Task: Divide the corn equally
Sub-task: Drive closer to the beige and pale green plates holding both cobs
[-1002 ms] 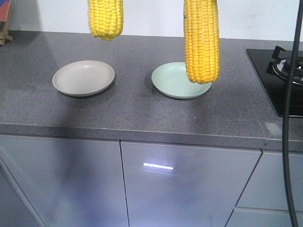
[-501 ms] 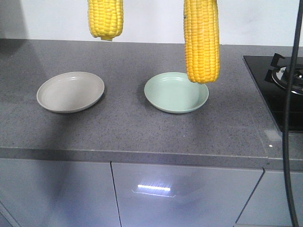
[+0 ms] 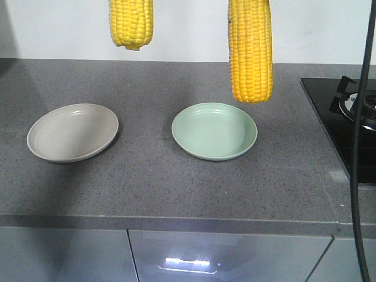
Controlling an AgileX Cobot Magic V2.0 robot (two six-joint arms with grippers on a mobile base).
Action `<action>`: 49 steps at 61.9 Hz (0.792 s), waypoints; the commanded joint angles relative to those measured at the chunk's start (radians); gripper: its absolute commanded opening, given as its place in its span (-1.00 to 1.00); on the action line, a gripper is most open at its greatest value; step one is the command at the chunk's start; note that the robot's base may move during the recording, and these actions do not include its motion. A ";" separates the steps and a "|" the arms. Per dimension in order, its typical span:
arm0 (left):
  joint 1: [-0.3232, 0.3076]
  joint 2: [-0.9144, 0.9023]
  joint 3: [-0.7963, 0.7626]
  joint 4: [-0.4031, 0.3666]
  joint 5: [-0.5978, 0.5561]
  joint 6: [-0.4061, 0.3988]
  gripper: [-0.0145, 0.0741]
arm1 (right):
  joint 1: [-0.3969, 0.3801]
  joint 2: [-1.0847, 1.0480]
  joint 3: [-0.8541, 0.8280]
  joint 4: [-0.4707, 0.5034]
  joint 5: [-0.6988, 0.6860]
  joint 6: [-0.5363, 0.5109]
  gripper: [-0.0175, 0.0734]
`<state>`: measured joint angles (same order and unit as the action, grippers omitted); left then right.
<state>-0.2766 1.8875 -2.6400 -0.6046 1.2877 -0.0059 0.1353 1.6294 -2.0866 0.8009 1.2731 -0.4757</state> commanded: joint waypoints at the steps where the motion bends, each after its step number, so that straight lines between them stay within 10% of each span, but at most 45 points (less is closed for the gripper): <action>1: -0.002 -0.046 -0.021 -0.033 -0.031 -0.004 -0.69 | -0.002 -0.035 -0.025 0.043 0.017 -0.002 -0.62; 49: -0.002 -0.046 -0.021 -0.032 -0.031 -0.003 -0.69 | -0.002 -0.035 -0.025 0.043 0.017 -0.002 -0.62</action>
<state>-0.2766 1.8875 -2.6400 -0.6046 1.2877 -0.0059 0.1353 1.6294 -2.0866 0.8009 1.2731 -0.4757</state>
